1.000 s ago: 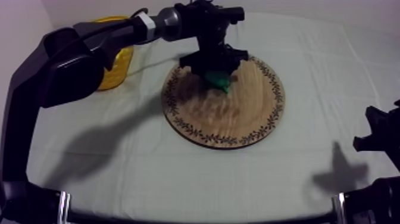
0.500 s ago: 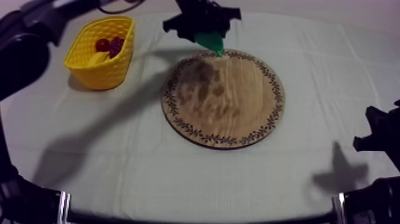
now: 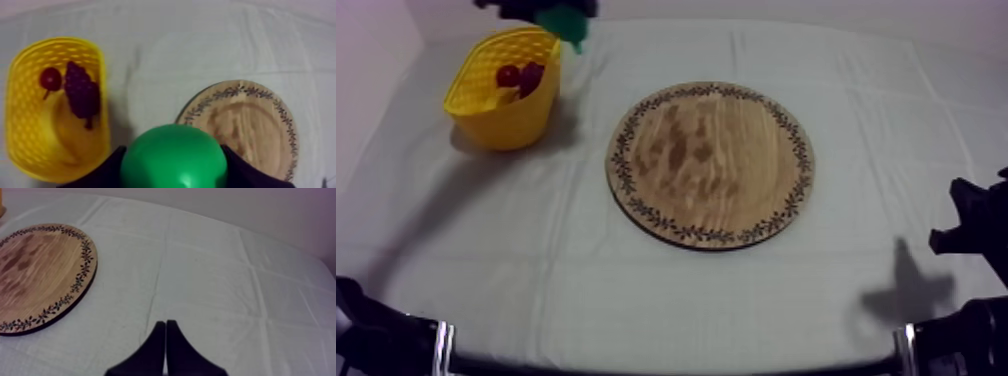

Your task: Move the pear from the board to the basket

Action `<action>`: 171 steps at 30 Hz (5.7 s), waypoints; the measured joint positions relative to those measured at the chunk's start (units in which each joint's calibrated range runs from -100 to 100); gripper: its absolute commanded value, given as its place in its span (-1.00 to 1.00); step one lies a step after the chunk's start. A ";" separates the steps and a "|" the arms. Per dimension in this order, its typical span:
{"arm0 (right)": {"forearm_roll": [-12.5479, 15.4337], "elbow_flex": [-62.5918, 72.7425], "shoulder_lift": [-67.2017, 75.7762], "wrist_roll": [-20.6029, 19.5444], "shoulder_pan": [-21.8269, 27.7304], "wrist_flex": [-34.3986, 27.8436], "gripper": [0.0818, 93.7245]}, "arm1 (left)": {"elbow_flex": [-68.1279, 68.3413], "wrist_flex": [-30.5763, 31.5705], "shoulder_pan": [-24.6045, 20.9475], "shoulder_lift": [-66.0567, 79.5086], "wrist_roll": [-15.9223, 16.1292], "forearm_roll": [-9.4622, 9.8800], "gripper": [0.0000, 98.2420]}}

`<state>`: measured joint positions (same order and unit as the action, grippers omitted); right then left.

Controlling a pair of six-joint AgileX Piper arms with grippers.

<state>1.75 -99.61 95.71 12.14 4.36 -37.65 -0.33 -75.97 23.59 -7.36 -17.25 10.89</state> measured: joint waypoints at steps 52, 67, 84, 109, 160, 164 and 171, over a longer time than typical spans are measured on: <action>0.00 0.00 0.00 -0.03 0.01 -0.03 -0.99 | 9.40 17.28 -14.17 -7.30 7.81 4.22 0.28; 0.00 0.00 0.00 -0.03 0.01 -0.03 -0.99 | 6.81 12.61 -13.54 -7.30 4.38 5.19 0.91; 0.00 0.00 0.00 -0.03 0.01 -0.03 -0.99 | 11.69 19.79 -15.33 0.73 7.20 5.41 -0.45; 0.00 0.00 0.00 -0.03 0.01 -0.02 -0.99 | 54.10 45.89 -19.31 48.82 8.99 2.60 -1.00; 0.00 0.00 0.00 -0.03 -0.03 -0.02 -0.99 | 99.63 41.10 -23.20 107.08 19.32 -8.18 -1.00; 0.00 0.00 0.00 -0.03 -0.03 -0.02 -0.99 | 99.56 41.10 -23.29 107.08 19.65 -8.28 -1.00; 0.00 0.00 0.00 -0.03 -0.03 -0.02 -0.99 | 99.56 41.10 -23.42 107.08 20.49 -8.39 -1.00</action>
<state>1.75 -99.61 95.71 12.11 4.33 -37.67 99.23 -34.86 0.16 99.72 3.23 2.50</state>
